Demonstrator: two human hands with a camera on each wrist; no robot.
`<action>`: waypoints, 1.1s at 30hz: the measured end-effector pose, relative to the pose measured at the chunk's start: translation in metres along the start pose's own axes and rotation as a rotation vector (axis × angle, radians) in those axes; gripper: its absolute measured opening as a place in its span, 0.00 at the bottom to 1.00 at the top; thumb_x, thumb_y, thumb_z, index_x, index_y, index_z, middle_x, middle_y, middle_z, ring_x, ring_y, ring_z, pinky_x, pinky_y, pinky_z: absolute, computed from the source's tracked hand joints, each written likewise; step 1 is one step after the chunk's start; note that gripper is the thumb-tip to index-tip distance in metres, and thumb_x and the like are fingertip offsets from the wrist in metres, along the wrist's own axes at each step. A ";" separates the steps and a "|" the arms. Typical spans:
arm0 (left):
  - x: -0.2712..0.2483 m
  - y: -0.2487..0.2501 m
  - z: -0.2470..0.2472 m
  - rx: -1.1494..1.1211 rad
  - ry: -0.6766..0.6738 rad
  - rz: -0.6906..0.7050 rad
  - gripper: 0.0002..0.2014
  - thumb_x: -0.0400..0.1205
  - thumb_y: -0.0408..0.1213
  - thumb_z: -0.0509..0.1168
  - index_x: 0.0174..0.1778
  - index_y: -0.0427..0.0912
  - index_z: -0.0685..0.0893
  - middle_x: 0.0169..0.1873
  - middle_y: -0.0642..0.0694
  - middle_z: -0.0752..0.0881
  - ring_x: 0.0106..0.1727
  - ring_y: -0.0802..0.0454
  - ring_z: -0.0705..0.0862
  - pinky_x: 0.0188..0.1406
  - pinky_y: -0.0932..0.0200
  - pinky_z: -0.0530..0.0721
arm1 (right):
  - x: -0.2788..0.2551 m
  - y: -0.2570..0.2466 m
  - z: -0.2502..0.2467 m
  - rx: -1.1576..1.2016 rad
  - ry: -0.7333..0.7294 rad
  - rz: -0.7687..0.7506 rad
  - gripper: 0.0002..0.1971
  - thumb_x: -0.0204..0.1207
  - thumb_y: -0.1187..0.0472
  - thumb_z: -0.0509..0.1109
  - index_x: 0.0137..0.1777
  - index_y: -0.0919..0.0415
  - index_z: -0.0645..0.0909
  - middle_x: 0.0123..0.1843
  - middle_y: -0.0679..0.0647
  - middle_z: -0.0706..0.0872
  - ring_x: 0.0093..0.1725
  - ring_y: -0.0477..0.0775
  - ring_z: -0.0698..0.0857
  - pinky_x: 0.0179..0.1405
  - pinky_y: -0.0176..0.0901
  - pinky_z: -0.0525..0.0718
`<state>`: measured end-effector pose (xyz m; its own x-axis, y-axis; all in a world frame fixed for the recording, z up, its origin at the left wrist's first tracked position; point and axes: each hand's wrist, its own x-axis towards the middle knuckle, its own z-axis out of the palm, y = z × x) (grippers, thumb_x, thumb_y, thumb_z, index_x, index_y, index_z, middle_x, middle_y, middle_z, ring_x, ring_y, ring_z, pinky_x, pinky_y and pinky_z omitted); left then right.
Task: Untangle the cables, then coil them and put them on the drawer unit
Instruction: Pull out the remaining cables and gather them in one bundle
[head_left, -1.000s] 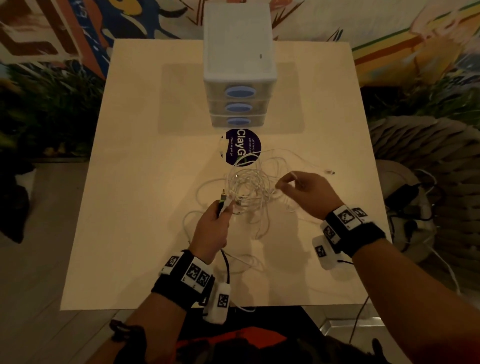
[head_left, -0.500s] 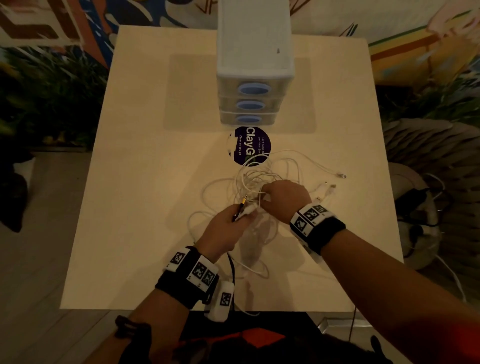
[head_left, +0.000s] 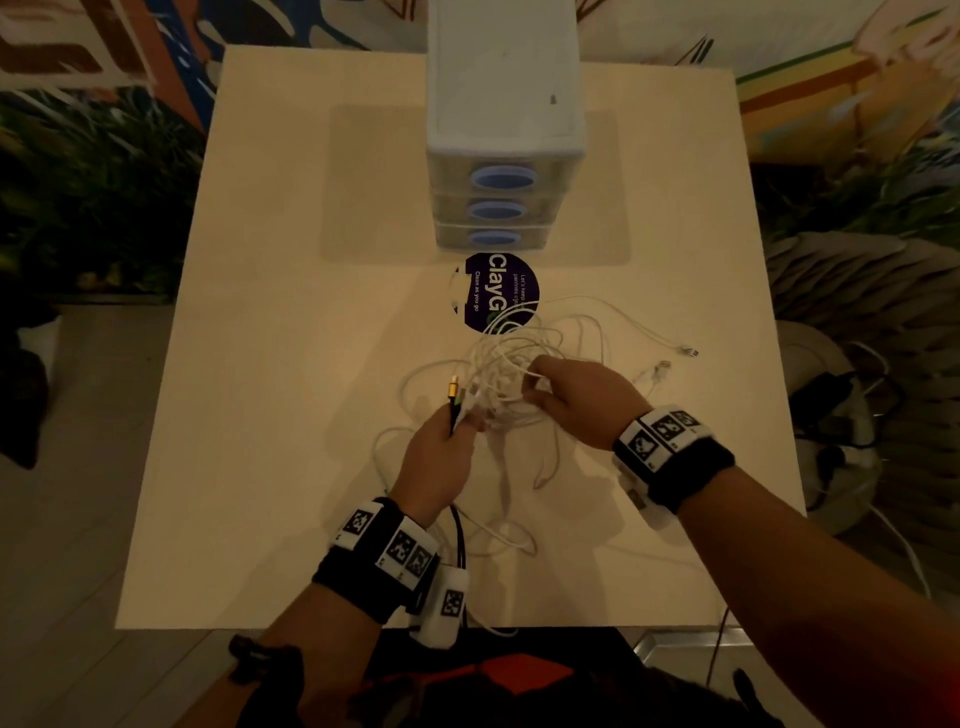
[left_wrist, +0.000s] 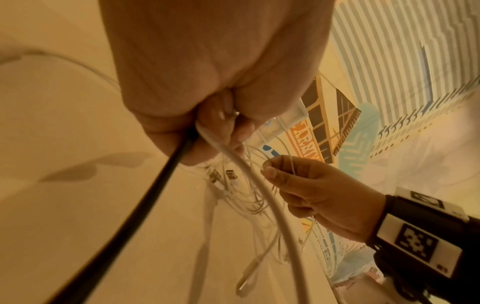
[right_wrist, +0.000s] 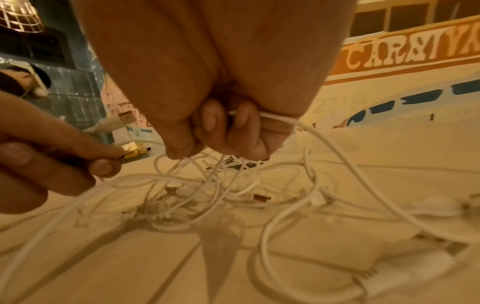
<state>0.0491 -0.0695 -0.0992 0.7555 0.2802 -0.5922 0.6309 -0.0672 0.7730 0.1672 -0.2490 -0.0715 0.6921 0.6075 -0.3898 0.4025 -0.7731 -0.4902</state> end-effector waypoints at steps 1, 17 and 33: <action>0.000 -0.001 0.000 -0.049 0.014 -0.018 0.16 0.90 0.53 0.60 0.46 0.49 0.85 0.20 0.53 0.77 0.20 0.53 0.73 0.31 0.50 0.71 | -0.003 0.003 -0.002 0.022 0.013 -0.004 0.08 0.87 0.49 0.64 0.59 0.50 0.79 0.41 0.45 0.79 0.44 0.55 0.81 0.43 0.46 0.73; -0.007 0.009 0.005 -0.134 0.035 -0.075 0.16 0.91 0.50 0.57 0.53 0.43 0.84 0.17 0.57 0.68 0.17 0.60 0.64 0.23 0.60 0.65 | -0.020 0.010 -0.001 0.090 -0.066 -0.001 0.13 0.87 0.44 0.62 0.59 0.48 0.84 0.32 0.41 0.77 0.37 0.49 0.81 0.47 0.50 0.83; -0.015 0.011 0.001 -0.178 0.005 -0.062 0.16 0.91 0.50 0.58 0.48 0.43 0.82 0.22 0.52 0.68 0.19 0.57 0.62 0.20 0.62 0.61 | 0.007 -0.017 0.014 -0.146 0.063 0.092 0.10 0.84 0.46 0.65 0.54 0.46 0.85 0.52 0.51 0.89 0.54 0.59 0.88 0.42 0.45 0.75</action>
<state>0.0451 -0.0755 -0.0816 0.7147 0.2835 -0.6394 0.6349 0.1207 0.7631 0.1566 -0.2292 -0.0769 0.7642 0.5239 -0.3762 0.4154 -0.8460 -0.3342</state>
